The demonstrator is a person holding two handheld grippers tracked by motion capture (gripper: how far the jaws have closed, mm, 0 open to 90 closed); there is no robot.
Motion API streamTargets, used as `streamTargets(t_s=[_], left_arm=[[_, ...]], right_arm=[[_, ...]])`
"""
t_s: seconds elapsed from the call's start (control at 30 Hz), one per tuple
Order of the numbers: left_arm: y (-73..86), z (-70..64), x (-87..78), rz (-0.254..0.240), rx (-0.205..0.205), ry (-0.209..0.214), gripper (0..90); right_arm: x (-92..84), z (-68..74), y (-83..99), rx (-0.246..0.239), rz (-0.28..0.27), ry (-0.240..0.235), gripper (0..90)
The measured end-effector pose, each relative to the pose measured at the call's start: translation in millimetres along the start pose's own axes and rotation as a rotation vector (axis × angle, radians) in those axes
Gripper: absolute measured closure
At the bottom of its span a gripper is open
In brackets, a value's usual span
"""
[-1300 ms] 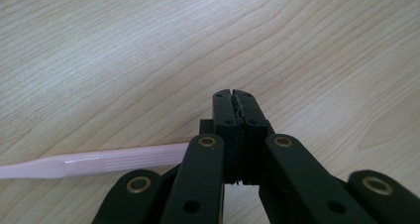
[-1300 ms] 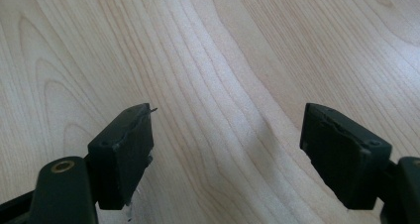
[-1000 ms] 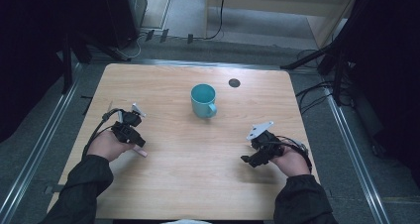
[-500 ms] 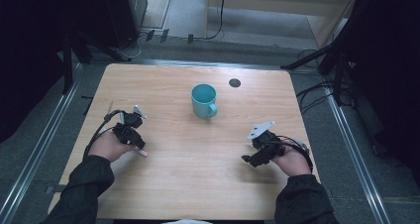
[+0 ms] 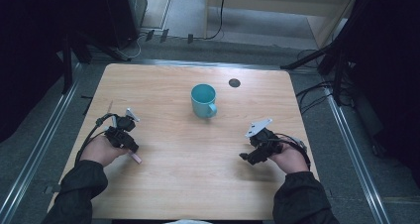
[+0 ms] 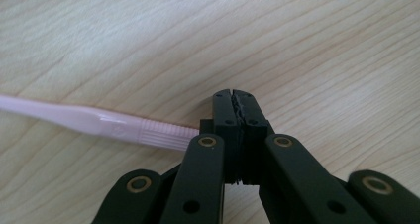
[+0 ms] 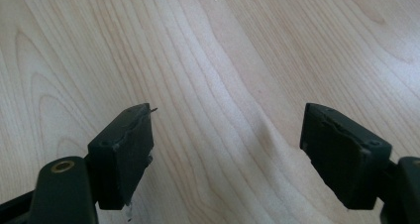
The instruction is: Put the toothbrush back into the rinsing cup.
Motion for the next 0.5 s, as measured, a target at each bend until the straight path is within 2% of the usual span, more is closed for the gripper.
streamTargets(t_s=[0.37,0.5], left_arm=[[14.8,5.7,-3.8,-0.009,-0.041,-0.007,89.1],[19.1,5.9,-5.6,-0.017,-0.049,0.005,89.1]], right_arm=[[3.6,0.0,-9.3,-0.017,-0.006,-0.01,20.7],[4.6,0.3,-12.3,-0.02,-0.005,-0.013,20.7]])
Point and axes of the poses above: each handheld gripper's, and its own axes: x roughly forward along the jaws, y roughly out of its underside, z roughly to its left, the point moved 9 cm from there along x, roughly forward along the jaws, and after that the axes turned 12 degrees about x, right-handed, at the moved point
